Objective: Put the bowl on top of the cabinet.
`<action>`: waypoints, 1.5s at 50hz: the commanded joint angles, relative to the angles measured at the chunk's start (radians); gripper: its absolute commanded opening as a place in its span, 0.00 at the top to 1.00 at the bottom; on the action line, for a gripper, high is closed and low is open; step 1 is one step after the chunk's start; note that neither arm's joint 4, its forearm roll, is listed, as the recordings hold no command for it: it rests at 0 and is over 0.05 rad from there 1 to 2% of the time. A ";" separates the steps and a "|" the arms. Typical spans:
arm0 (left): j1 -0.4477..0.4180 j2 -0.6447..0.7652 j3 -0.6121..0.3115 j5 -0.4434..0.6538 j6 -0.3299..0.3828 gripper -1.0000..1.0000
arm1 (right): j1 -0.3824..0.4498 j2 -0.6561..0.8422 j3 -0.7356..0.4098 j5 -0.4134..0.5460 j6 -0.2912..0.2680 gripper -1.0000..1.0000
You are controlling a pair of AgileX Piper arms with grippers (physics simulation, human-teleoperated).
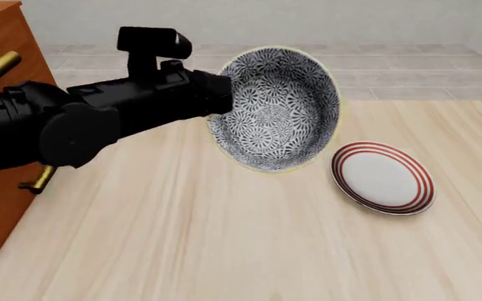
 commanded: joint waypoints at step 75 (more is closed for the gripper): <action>0.611 -0.463 -0.195 0.673 0.015 1.00 | 0.027 -0.012 0.129 -0.170 0.111 0.00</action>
